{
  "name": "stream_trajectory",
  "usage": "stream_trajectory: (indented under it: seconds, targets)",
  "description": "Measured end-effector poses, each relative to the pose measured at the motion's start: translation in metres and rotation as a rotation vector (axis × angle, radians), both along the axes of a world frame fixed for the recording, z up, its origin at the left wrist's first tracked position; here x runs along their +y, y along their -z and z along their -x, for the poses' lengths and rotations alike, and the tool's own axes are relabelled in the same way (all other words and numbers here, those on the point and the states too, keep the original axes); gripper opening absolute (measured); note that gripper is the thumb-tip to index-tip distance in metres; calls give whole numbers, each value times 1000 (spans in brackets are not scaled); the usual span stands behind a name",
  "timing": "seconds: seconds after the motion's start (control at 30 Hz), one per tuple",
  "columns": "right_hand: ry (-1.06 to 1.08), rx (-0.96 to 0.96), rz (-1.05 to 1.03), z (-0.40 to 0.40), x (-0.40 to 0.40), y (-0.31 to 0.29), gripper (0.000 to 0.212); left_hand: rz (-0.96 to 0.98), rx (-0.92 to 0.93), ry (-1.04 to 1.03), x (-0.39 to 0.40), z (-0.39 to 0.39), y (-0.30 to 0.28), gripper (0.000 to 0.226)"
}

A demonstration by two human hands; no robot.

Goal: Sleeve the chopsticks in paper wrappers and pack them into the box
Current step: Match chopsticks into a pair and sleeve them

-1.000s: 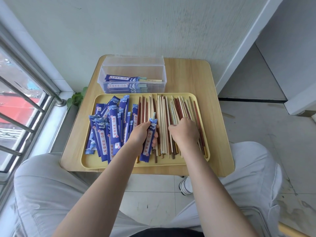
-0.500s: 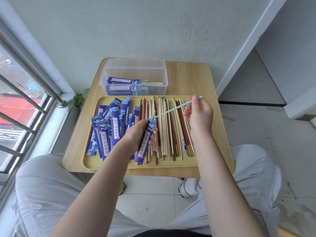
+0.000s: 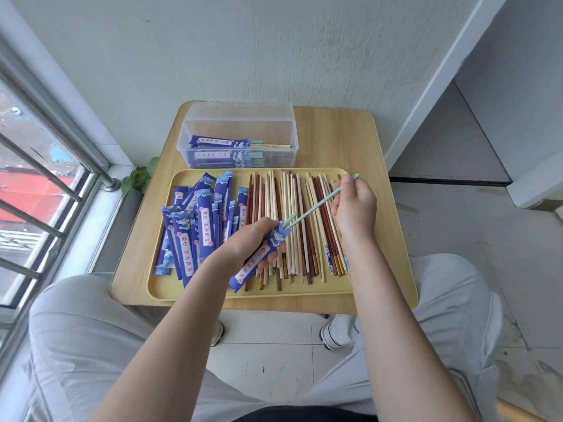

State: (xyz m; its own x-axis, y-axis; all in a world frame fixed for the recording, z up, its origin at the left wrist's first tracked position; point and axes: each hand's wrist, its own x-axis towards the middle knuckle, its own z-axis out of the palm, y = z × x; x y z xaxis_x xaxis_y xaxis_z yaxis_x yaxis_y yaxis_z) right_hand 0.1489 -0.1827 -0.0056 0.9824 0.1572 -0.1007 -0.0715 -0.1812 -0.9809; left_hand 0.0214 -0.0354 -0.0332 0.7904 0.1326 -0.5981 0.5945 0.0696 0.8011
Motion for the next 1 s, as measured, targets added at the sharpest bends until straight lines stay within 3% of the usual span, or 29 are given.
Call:
stream_trajectory:
  seconds: [0.17, 0.23, 0.37, 0.53, 0.73, 0.8, 0.9, 1.0]
  targets:
    - [-216, -53, 166, 11, 5, 5, 12, 62, -46, -4, -6, -6, -3, 51]
    - [-238, -101, 170, 17, 10, 9, 23, 83, -47, -27, -8, -9, -4, 50]
    - [-295, -188, 238, 26, 21, 19, 17, 120, -47, -119, -9, -13, -5, 49]
    - [-337, -194, 240, 31, 28, 23, 25, 77, -23, -172, -6, -15, -10, 48]
    - [-356, 204, -30, 9, 36, 9, 6, -414, -6, -145, 11, -32, -26, 45]
    - [-367, 295, -142, 0, 46, -1, 4, -657, -37, -114, 22, -41, -36, 41]
    - [-267, 357, -269, -18, 63, -12, 2, -1142, -204, -246, 40, -54, -41, 37]
    - [-49, 360, -360, -43, 76, -19, 4, -1355, -439, -471, 62, -60, -39, 40]
